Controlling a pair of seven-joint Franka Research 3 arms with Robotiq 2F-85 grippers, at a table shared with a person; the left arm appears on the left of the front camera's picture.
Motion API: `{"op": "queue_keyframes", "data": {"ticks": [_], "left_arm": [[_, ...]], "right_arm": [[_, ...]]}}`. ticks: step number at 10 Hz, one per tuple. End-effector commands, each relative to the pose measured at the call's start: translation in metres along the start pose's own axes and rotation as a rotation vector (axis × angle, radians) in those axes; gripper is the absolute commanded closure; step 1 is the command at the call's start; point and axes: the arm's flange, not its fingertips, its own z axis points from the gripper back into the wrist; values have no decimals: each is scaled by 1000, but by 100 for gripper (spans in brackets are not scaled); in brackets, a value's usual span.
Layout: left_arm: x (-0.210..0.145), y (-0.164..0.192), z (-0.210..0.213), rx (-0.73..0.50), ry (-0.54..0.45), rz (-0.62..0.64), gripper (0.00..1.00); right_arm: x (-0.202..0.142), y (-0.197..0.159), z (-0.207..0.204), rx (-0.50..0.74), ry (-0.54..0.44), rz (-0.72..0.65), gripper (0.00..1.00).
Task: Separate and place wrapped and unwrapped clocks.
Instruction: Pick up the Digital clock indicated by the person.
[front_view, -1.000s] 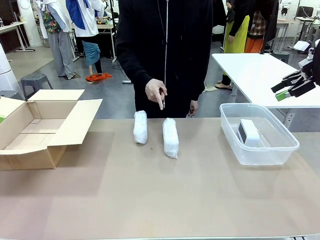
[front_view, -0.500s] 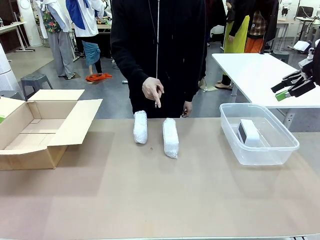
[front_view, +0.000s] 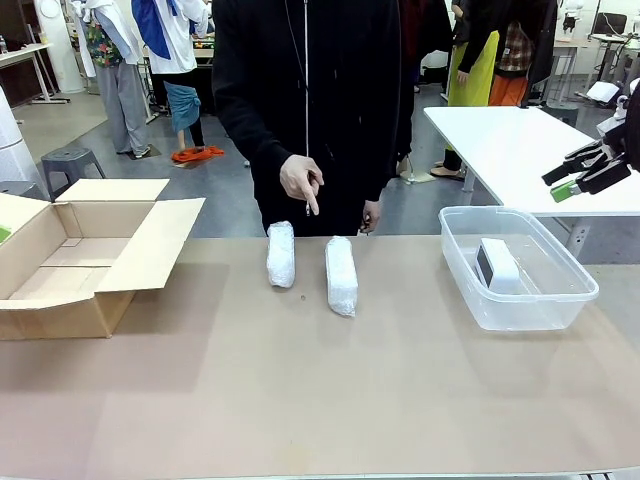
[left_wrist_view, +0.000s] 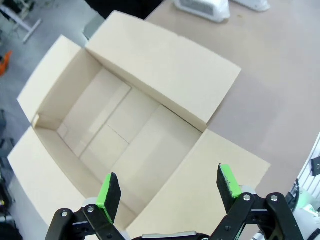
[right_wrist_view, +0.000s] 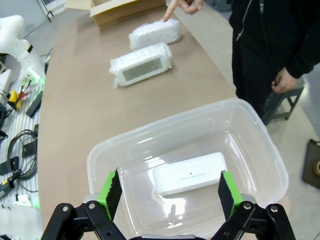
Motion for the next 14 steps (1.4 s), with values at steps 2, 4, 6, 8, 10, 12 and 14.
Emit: {"op": "queue_keyframes", "data": {"ticks": [2, 4, 6, 8, 10, 12, 14], "left_arm": [[28, 7, 5, -61, 94, 27, 0], [56, 5, -1, -47, 156, 53, 0], [87, 0, -16, -41, 247, 102, 0], [110, 0, -26, -34, 302, 158, 0], [135, -6, -38, -34, 333, 198, 0], [159, -15, -56, -47, 359, 216, 0], [183, -24, -73, -55, 394, 277, 0]], "right_arm": [[1, 1, -1, -12, 6, -6, 0], [1, 1, -1, -12, 6, -6, 0], [1, 1, -1, -12, 6, -6, 0], [1, 1, -1, -12, 6, -6, 0], [1, 1, -1, -12, 6, -6, 0], [1, 1, -1, -12, 6, -6, 0], [1, 1, -1, -12, 6, -6, 0]]}}
